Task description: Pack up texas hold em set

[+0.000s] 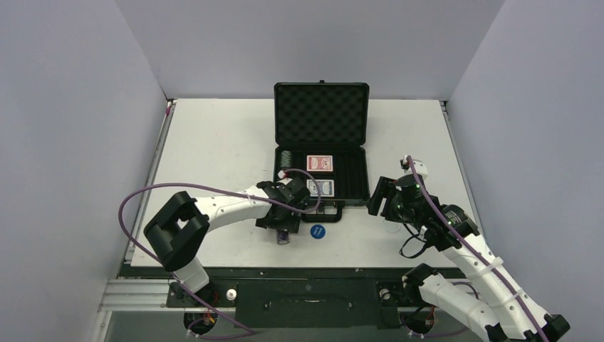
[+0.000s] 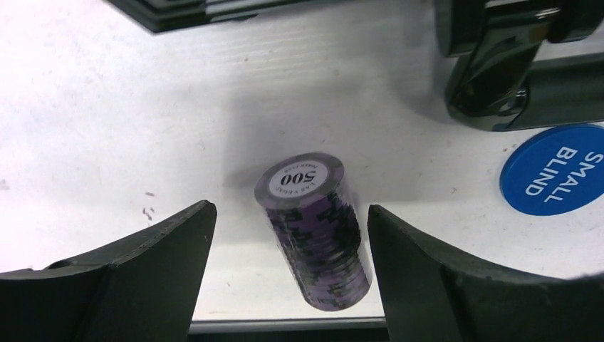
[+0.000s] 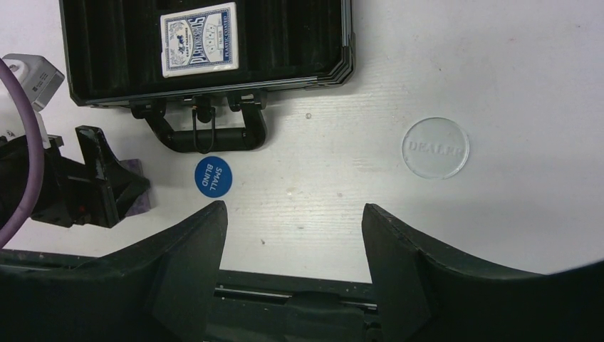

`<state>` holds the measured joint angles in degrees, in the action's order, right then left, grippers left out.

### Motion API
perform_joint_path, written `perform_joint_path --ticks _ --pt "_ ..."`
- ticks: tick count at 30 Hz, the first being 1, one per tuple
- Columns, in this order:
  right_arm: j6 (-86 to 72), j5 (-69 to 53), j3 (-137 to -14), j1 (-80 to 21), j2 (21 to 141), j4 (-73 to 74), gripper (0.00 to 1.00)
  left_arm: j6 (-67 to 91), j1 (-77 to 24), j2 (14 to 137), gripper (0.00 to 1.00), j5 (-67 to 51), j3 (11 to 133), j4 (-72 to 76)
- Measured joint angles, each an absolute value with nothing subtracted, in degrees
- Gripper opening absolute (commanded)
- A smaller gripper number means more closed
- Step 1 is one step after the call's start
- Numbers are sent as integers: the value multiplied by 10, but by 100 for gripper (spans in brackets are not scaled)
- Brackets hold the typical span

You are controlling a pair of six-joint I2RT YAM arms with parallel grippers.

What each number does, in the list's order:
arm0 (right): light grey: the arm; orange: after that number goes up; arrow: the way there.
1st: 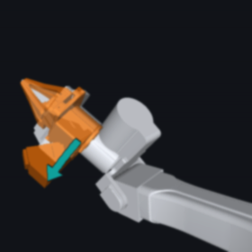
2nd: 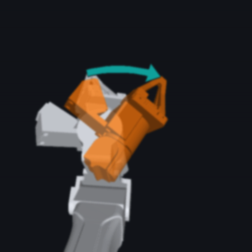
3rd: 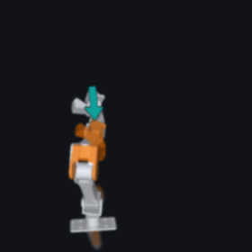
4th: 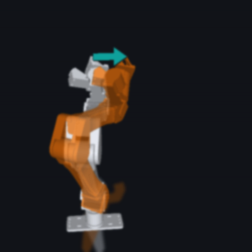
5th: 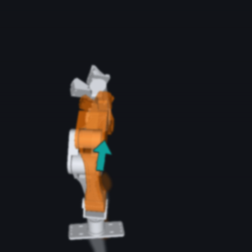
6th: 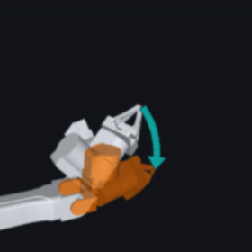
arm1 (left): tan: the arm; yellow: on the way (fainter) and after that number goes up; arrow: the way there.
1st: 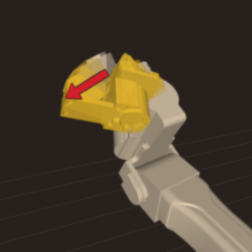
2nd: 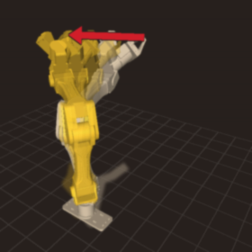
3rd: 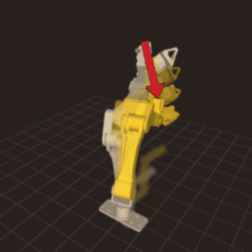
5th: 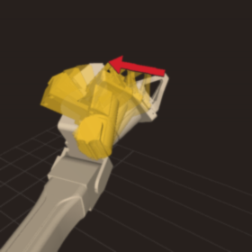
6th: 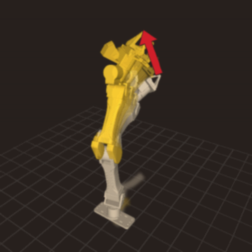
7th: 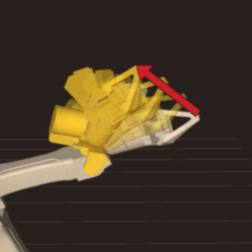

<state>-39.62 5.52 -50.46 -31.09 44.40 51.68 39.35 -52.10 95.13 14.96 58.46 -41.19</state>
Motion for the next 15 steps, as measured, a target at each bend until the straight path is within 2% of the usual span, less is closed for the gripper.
perform_joint_path --ticks 5,10,15 --pt "-396 55 -505 -311 444 517 65 447 -521 942 67 147 591 -455" --pt "-394 57 -505 -311 444 517 65 494 -521 919 47 128 584 -463" --pt "-394 58 -505 -311 444 517 65 519 -521 924 45 108 568 -456"
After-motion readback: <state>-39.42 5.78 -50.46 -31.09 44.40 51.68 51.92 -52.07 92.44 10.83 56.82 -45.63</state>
